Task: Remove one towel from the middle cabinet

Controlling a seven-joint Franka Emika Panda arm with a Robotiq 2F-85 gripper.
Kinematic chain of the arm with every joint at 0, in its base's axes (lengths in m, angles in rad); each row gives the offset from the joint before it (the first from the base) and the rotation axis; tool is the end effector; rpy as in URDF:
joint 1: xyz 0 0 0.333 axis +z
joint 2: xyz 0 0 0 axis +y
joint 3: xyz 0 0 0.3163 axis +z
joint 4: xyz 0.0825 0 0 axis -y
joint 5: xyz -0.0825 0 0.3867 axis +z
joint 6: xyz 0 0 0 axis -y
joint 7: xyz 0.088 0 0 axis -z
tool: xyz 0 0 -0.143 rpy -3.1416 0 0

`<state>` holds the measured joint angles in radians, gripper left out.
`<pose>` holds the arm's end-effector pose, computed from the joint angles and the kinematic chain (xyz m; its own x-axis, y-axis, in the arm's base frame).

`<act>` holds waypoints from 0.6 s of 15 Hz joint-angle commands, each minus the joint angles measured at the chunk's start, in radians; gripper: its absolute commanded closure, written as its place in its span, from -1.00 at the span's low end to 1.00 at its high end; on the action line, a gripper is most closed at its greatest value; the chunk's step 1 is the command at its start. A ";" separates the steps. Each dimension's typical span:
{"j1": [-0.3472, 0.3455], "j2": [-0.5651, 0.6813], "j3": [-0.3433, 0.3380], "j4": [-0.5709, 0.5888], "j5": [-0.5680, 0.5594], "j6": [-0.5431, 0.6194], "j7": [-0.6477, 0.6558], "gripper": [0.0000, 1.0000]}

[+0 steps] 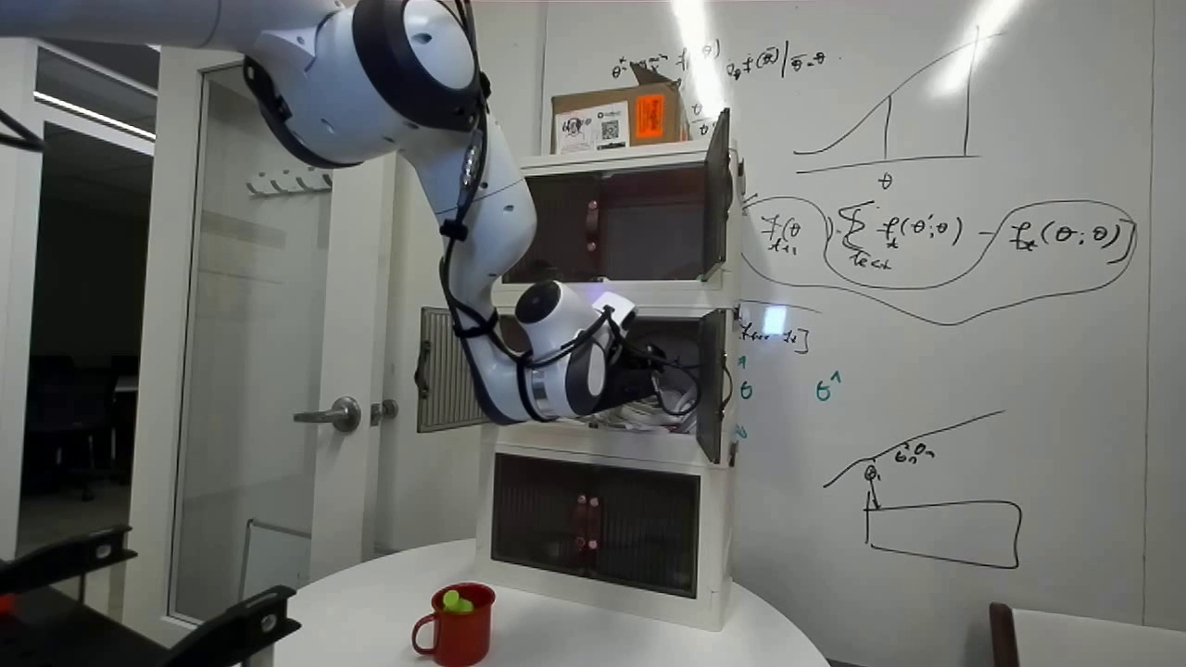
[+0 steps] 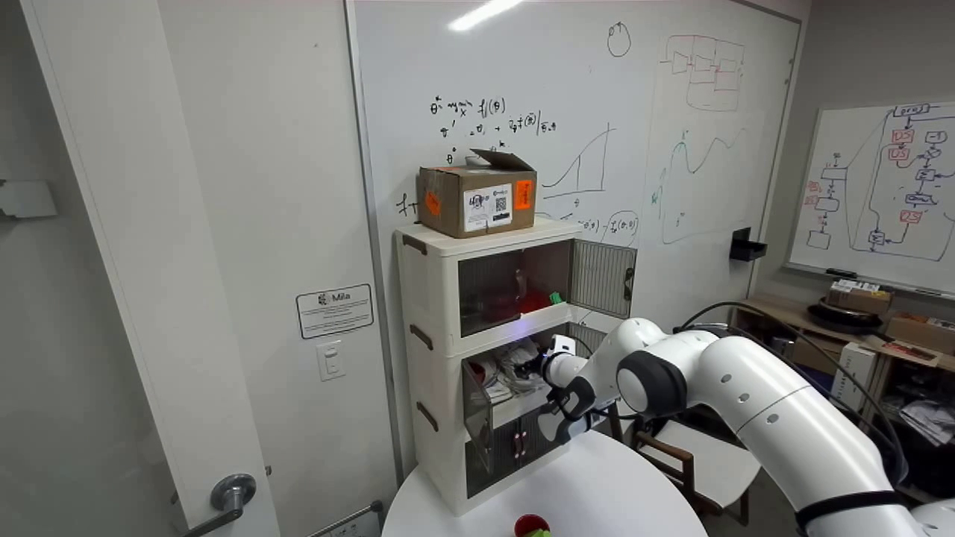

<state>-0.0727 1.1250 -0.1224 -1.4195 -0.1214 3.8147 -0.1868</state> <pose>0.7628 -0.0959 0.1638 0.3102 0.3412 0.8873 0.0346 -0.9368 0.3482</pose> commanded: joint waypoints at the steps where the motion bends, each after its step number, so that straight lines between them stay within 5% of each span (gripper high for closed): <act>1: -0.029 0.062 0.025 0.092 -0.020 0.033 0.049 -1.00; 9: -0.049 0.155 0.062 0.249 -0.076 -0.006 0.104 -1.00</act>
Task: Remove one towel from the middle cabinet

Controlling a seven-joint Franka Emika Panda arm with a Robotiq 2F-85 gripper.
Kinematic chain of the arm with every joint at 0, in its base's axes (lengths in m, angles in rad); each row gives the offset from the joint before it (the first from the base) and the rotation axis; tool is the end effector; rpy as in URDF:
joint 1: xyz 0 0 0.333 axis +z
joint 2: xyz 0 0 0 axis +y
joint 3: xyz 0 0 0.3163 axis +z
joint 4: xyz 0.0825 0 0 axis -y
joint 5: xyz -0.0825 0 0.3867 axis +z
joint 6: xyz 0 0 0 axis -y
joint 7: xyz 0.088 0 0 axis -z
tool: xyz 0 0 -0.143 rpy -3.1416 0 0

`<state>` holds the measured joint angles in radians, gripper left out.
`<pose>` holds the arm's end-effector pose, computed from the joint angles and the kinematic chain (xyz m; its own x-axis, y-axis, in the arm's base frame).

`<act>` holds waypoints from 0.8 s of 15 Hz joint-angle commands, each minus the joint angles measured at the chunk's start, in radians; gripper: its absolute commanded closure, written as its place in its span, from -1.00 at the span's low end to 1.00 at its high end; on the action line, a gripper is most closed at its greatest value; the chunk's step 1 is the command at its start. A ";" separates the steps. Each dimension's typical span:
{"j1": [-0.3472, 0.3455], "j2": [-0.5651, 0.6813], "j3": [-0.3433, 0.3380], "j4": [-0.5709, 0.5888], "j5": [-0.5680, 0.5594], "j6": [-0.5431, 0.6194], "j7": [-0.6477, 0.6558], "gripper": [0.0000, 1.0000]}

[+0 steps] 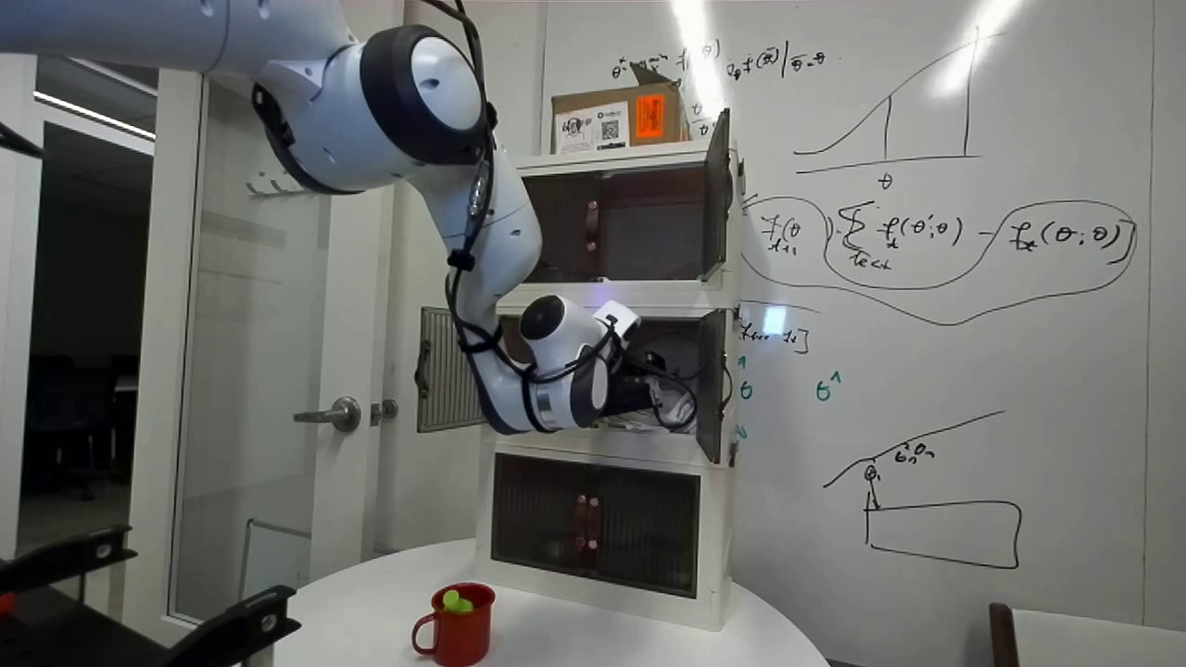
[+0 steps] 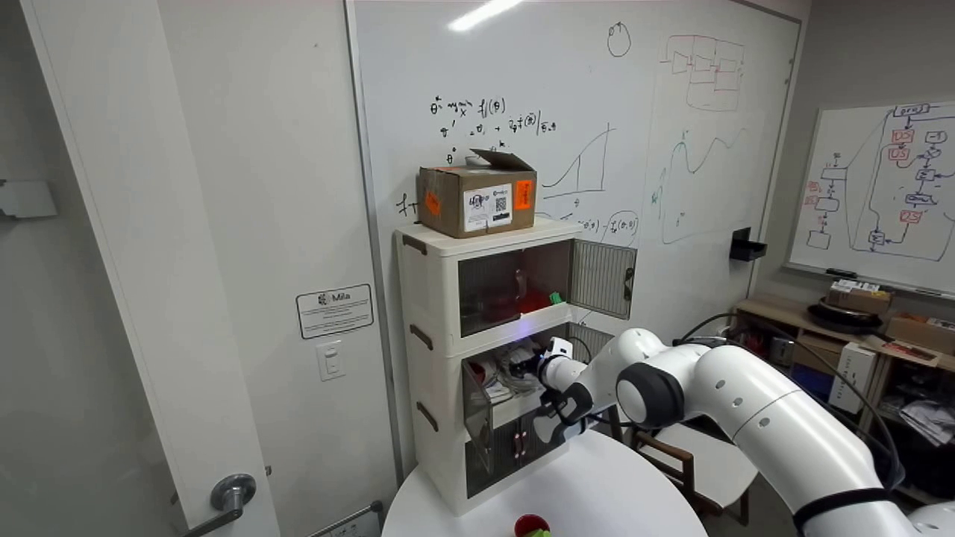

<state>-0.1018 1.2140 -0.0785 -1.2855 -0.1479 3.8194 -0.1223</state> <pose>0.7768 -0.0907 0.1542 0.2616 0.2720 0.9261 0.0227 -0.9609 0.2758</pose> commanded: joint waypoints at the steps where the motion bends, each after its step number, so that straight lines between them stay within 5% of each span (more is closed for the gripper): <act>1: -0.021 0.077 0.020 0.135 -0.058 -0.018 0.045 -0.75; 3: -0.030 0.102 0.032 0.178 -0.080 -0.031 0.048 -0.31; 12: -0.082 0.183 0.101 0.332 -0.247 -0.122 0.088 0.98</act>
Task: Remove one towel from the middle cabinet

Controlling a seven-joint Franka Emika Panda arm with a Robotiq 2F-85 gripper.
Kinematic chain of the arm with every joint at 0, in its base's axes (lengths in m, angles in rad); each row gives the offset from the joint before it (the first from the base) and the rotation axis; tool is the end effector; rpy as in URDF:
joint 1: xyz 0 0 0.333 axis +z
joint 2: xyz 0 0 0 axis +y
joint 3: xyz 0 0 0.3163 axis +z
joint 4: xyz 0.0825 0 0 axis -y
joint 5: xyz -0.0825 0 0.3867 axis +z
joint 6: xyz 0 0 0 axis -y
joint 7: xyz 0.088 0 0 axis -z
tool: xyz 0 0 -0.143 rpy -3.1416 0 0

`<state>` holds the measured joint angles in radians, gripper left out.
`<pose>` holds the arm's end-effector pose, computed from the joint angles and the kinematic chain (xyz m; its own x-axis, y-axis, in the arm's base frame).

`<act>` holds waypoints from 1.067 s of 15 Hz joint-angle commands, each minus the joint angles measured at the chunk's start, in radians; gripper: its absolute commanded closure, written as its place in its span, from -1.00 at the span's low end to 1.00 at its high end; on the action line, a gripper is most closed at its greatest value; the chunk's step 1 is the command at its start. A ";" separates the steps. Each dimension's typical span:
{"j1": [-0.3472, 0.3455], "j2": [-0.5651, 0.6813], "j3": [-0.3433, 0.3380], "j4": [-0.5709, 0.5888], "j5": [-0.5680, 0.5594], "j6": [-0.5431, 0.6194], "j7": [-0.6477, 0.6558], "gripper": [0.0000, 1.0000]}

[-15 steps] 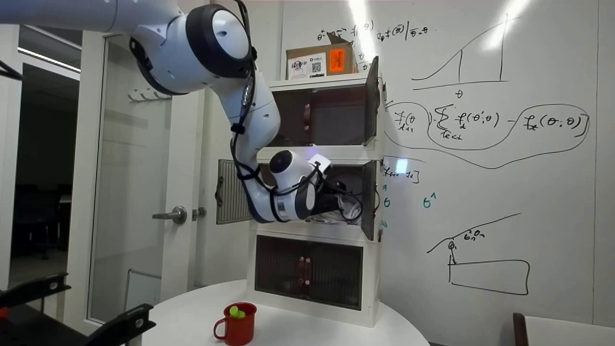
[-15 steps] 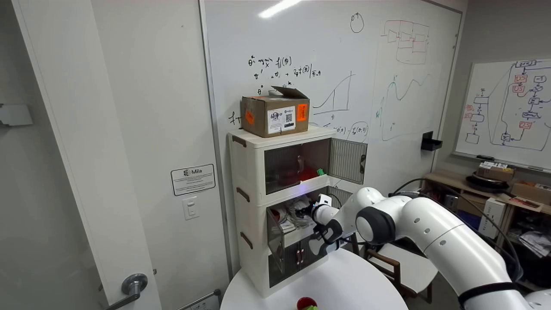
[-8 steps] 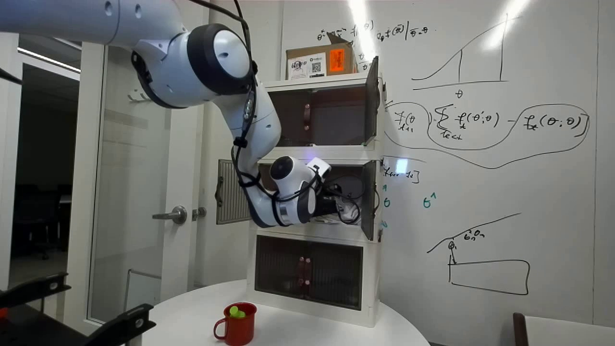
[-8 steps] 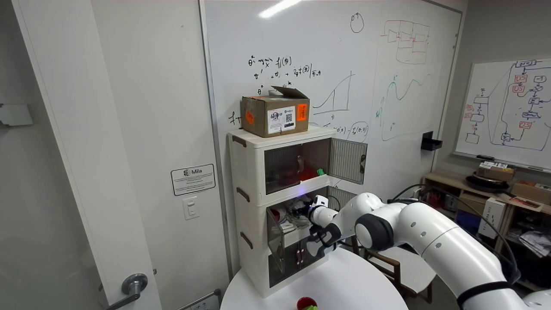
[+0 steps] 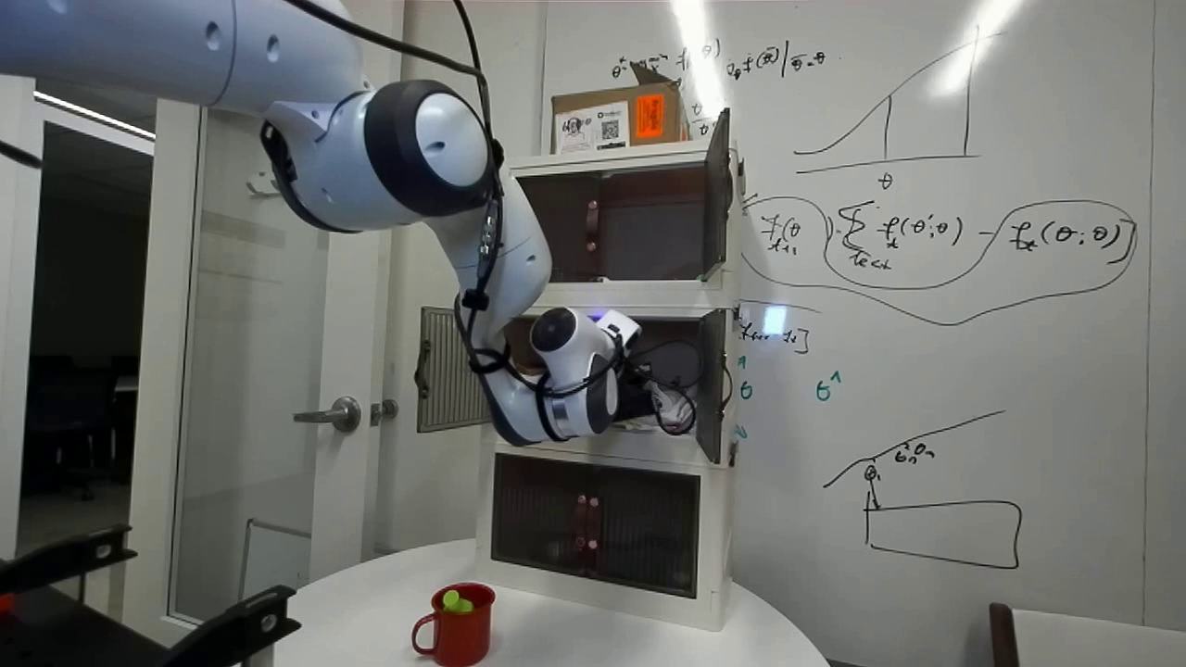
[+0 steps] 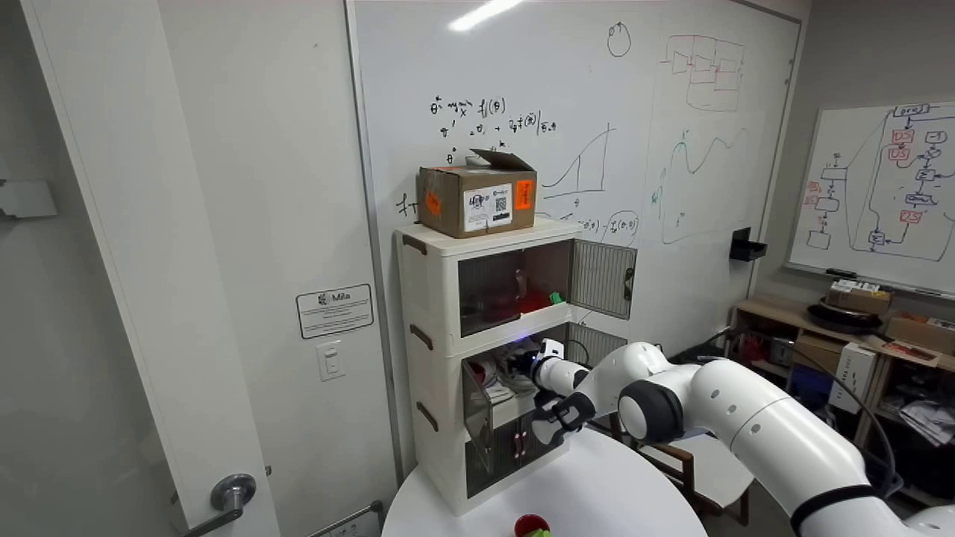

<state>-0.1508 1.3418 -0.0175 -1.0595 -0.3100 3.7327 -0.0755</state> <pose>0.8000 -0.0810 0.1405 0.2404 0.3068 0.9209 0.0947 -0.9516 0.2923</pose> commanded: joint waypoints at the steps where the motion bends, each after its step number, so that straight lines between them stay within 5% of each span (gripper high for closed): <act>1: -0.040 0.061 0.051 0.118 -0.108 -0.045 0.047 1.00; 2: -0.047 0.067 0.062 0.130 -0.129 -0.053 0.054 0.85; 3: -0.054 0.072 0.072 0.142 -0.148 -0.063 0.057 0.33; 5: -0.067 0.080 0.093 0.160 -0.184 -0.079 0.063 0.21; 6: -0.072 0.085 0.101 0.168 -0.200 -0.087 0.062 0.78; 9: -0.080 0.070 0.115 0.150 -0.238 -0.085 0.052 0.98; 16: -0.077 -0.021 0.076 0.030 -0.219 -0.026 0.031 0.96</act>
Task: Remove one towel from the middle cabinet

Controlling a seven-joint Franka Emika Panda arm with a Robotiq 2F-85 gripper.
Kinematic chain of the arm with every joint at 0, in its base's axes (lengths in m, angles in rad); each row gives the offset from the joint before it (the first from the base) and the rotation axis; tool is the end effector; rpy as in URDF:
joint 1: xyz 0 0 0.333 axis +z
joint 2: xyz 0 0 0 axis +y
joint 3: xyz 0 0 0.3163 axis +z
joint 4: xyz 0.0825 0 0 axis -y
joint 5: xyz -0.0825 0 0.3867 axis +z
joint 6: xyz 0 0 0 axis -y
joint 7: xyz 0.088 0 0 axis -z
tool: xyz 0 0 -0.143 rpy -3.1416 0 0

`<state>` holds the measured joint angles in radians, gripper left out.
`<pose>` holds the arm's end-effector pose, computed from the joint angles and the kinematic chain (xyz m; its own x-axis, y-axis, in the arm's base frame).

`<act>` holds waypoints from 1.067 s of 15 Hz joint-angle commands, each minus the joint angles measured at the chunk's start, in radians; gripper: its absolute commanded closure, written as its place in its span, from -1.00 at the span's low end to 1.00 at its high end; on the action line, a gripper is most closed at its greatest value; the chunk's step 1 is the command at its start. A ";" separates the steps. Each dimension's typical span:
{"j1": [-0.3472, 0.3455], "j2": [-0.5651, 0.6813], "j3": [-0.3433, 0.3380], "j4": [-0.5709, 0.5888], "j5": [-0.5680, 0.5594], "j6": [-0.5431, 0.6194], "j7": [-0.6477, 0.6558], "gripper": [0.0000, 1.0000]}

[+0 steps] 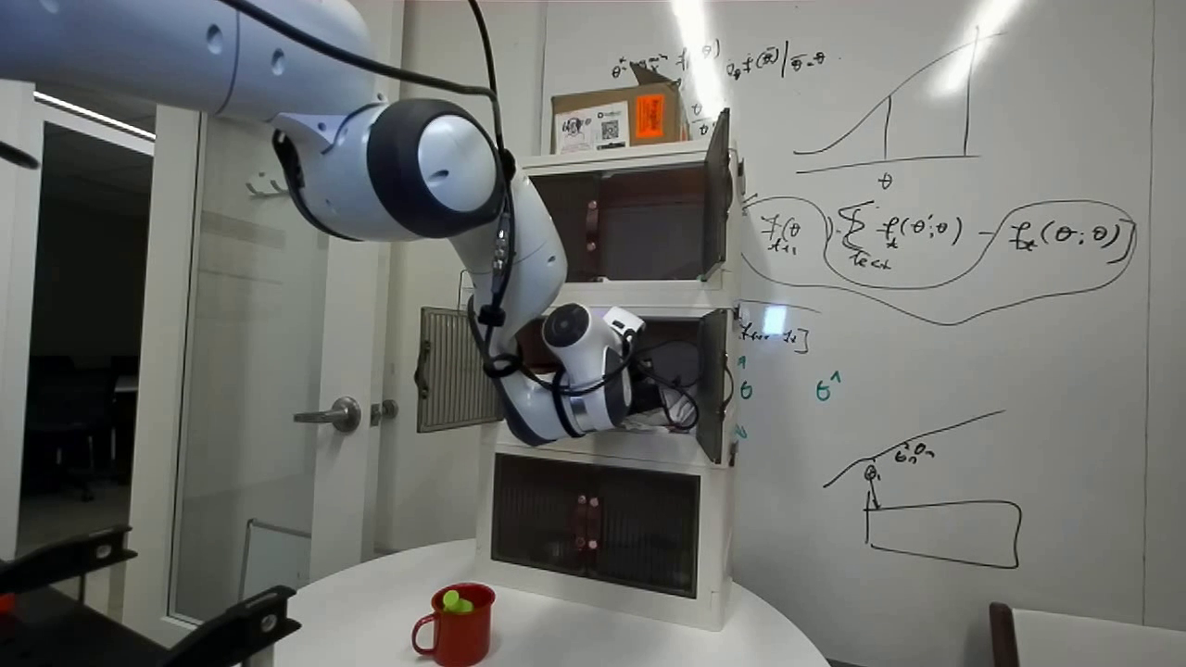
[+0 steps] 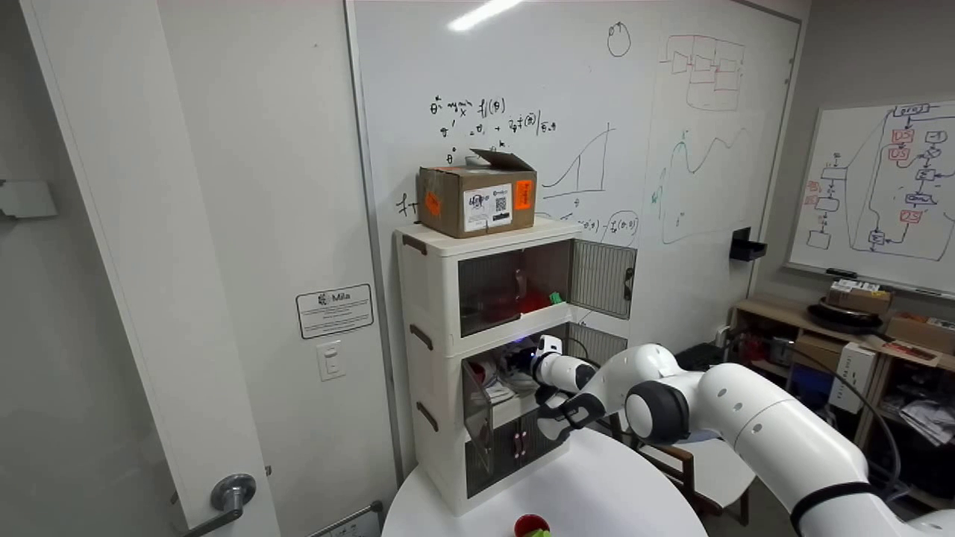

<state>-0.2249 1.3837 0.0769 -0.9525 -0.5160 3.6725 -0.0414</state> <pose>0.8088 -0.0835 0.1473 0.2190 0.3557 0.9086 0.1564 -0.9319 0.3272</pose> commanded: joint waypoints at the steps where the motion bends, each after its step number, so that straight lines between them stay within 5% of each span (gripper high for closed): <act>1: 0.003 -0.093 -0.031 -0.122 0.000 0.054 -0.007 0.96; 8: 0.095 -0.294 -0.177 -0.448 0.134 0.097 -0.011 0.96; 14: 0.078 -0.442 -0.158 -0.717 -0.058 0.133 0.129 0.96; 16: 0.108 -0.495 -0.193 -0.808 -0.025 0.219 0.104 0.96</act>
<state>-0.1474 1.0194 -0.0787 -1.5629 -0.5406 3.8039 0.0570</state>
